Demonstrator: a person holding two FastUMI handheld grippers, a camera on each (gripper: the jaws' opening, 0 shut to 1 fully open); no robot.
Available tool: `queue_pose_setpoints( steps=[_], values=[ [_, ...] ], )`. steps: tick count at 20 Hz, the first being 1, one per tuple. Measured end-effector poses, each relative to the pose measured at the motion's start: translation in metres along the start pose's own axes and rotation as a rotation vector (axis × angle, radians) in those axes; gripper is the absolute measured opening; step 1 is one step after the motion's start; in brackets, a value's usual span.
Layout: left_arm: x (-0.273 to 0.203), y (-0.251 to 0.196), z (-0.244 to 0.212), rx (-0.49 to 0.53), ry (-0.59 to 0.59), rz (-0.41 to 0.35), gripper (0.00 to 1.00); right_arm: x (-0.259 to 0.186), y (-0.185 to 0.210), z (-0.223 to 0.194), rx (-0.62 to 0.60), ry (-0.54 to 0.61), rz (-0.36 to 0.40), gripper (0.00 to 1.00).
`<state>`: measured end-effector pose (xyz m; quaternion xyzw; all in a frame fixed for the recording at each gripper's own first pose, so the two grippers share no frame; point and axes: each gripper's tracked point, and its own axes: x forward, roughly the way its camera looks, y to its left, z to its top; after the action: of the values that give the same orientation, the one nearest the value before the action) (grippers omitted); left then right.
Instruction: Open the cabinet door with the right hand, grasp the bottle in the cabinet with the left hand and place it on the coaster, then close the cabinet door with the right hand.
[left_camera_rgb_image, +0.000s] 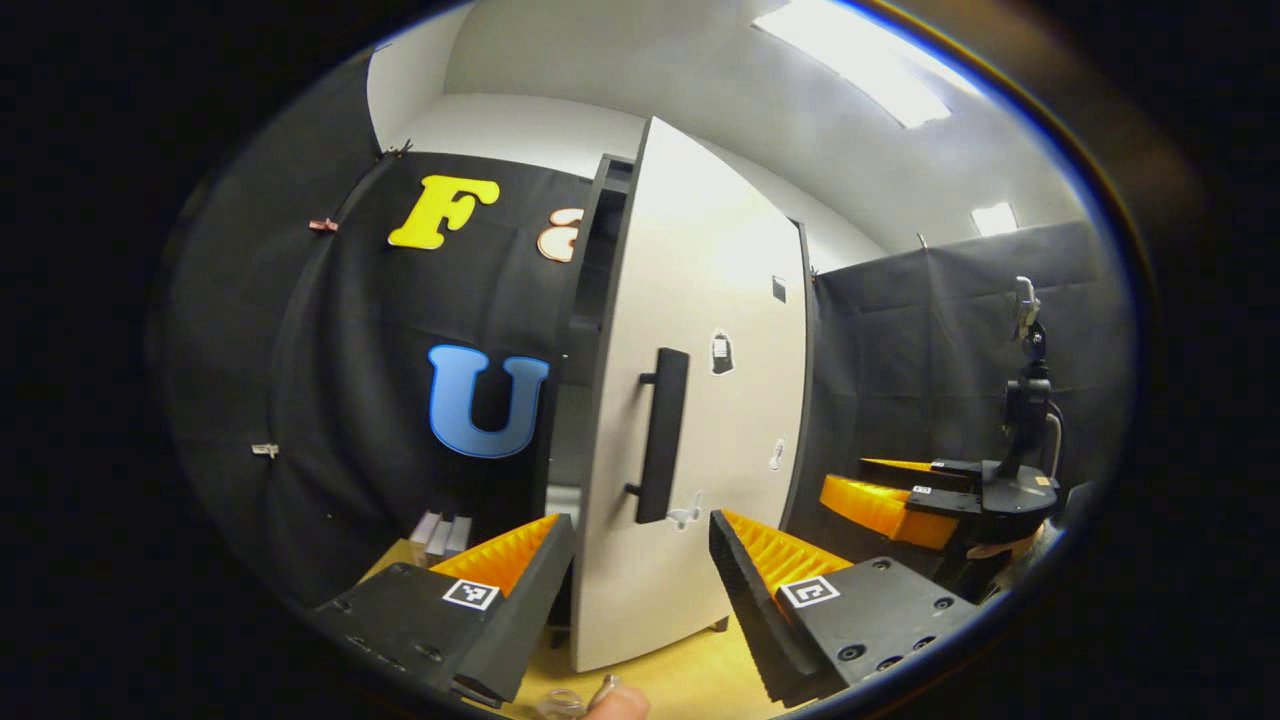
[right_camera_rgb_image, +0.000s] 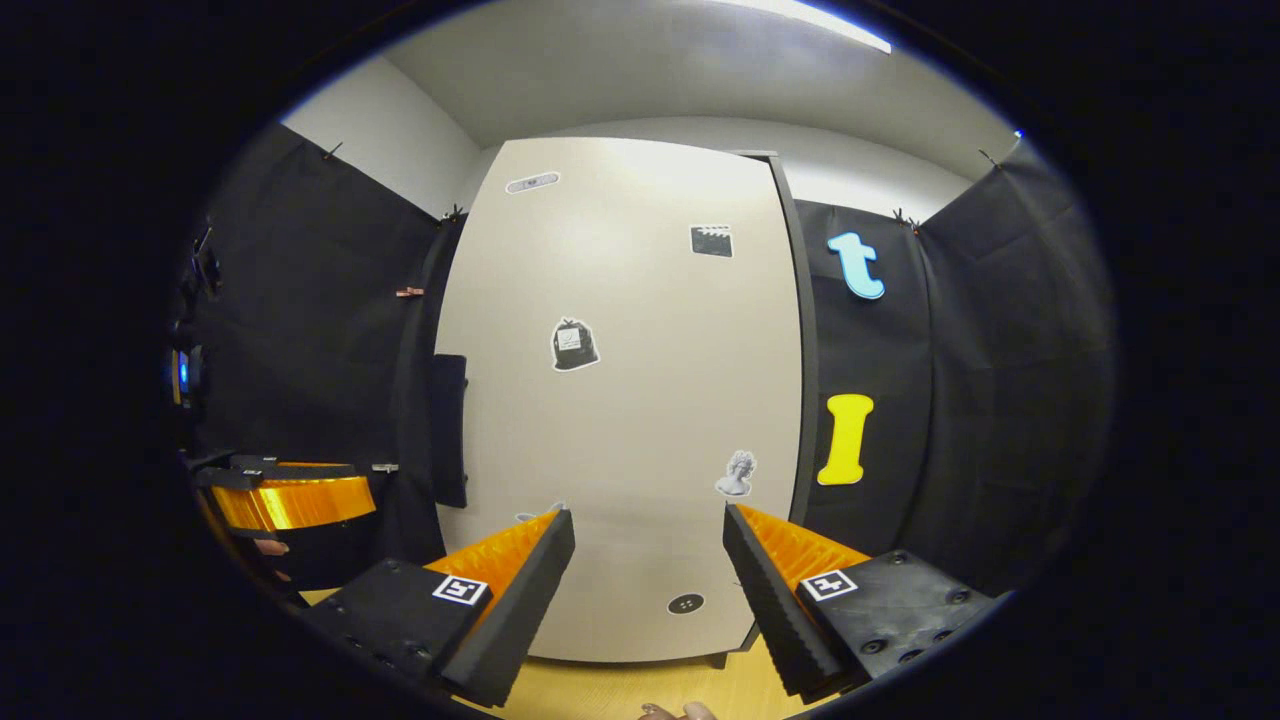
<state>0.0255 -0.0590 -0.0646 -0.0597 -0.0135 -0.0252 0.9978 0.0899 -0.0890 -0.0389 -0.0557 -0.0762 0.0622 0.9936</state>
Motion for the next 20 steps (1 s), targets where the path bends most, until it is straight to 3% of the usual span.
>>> queue_pose_setpoints(
  steps=[11, 20],
  values=[
    [0.013, -0.029, -0.002, 0.046, 0.000, 0.019, 0.91, -0.013, -0.045, 0.002, 0.020, -0.002, -0.027, 0.97],
    [0.024, -0.041, -0.007, 0.081, 0.010, -0.006, 0.91, -0.010, -0.051, 0.002, -0.018, 0.009, -0.010, 0.97]
  ],
)
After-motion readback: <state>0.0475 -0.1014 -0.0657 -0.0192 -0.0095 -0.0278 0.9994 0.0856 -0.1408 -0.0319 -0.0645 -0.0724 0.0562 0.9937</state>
